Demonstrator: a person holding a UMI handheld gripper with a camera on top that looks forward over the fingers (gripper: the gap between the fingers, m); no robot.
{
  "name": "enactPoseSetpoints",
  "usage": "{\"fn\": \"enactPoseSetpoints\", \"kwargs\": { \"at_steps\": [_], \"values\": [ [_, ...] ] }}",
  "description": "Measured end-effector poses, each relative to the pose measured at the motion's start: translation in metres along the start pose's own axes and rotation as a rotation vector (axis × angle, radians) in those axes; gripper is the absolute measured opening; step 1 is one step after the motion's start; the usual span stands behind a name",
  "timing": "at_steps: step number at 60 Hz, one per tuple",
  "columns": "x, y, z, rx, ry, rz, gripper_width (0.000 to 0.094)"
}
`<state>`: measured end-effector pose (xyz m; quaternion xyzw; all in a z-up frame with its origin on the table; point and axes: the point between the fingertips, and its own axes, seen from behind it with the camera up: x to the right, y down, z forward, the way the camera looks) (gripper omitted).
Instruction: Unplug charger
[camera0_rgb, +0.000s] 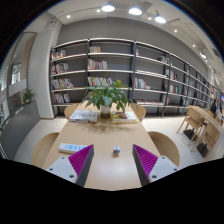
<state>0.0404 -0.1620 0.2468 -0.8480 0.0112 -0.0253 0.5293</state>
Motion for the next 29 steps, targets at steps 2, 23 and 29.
{"fn": "enactPoseSetpoints", "kwargs": {
  "at_steps": [2,23,29],
  "values": [
    [-0.001,0.016,-0.004,-0.004,0.012,-0.004,0.0763],
    [-0.017,0.067,-0.055,-0.095,0.007,-0.021,0.0762],
    [-0.019,0.068,-0.058,-0.099,0.009,-0.022,0.0764]
  ]
}}
